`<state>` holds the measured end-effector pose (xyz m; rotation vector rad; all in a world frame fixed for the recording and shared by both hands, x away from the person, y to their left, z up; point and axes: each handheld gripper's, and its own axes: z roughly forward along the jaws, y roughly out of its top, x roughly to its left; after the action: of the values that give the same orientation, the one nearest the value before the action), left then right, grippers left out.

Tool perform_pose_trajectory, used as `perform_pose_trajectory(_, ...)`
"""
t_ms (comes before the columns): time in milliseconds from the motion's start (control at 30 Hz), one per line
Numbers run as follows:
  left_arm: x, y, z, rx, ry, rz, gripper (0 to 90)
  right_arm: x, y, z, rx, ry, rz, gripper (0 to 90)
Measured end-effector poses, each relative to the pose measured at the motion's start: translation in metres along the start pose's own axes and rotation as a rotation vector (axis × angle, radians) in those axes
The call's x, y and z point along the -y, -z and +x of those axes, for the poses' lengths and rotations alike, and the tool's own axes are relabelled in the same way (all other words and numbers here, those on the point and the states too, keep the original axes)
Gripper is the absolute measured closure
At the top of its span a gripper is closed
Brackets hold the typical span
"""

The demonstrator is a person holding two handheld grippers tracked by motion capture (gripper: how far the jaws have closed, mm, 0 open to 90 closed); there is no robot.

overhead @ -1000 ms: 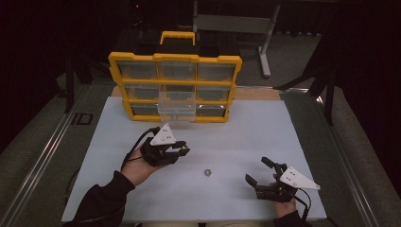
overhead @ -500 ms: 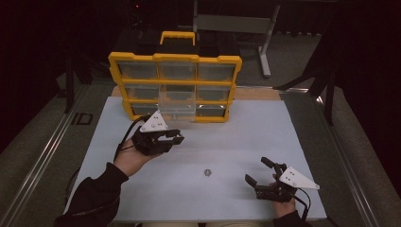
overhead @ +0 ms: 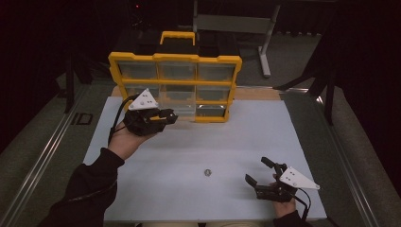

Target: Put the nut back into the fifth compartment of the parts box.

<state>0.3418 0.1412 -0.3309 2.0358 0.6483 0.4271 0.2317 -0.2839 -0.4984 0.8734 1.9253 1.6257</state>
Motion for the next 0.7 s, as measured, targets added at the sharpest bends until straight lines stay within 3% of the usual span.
perform_pose_trajectory(200,-0.006,0.0,0.013,-0.029,0.046,-0.028,70.3,0.0,0.0,0.0,-0.001,0.004,0.002,10.6)
perform_pose_trajectory(433,-0.014,-0.005,0.026,-0.112,0.077,-0.043,70.3,0.0,-0.001,0.0,-0.002,0.001,0.006,10.6)
perform_pose_trajectory(700,-0.018,-0.024,0.038,-0.161,0.126,-0.004,70.2,0.001,-0.001,0.0,-0.002,0.001,0.007,10.6)
